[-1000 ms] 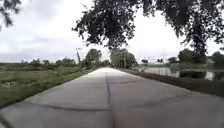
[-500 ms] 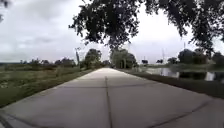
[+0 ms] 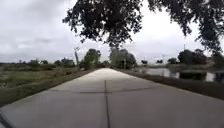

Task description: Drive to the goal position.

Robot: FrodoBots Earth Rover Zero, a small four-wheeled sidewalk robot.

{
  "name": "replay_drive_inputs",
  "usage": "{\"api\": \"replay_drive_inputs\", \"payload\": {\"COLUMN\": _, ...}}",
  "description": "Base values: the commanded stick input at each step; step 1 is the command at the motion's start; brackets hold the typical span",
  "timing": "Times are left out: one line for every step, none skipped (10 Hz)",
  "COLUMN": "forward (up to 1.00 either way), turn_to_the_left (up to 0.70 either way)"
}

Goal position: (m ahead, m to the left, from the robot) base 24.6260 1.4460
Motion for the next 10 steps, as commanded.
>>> {"api": "replay_drive_inputs", "payload": {"forward": 0.85, "turn_to_the_left": 0.00}}
{"api": "replay_drive_inputs", "payload": {"forward": 0.85, "turn_to_the_left": 0.00}}
{"api": "replay_drive_inputs", "payload": {"forward": 0.85, "turn_to_the_left": 0.00}}
{"api": "replay_drive_inputs", "payload": {"forward": 0.85, "turn_to_the_left": 0.00}}
{"api": "replay_drive_inputs", "payload": {"forward": 0.85, "turn_to_the_left": 0.00}}
{"api": "replay_drive_inputs", "payload": {"forward": 0.85, "turn_to_the_left": 0.00}}
{"api": "replay_drive_inputs", "payload": {"forward": 0.85, "turn_to_the_left": 0.00}}
{"api": "replay_drive_inputs", "payload": {"forward": 0.85, "turn_to_the_left": 0.00}}
{"api": "replay_drive_inputs", "payload": {"forward": 0.85, "turn_to_the_left": 0.00}}
{"api": "replay_drive_inputs", "payload": {"forward": 0.85, "turn_to_the_left": 0.00}}
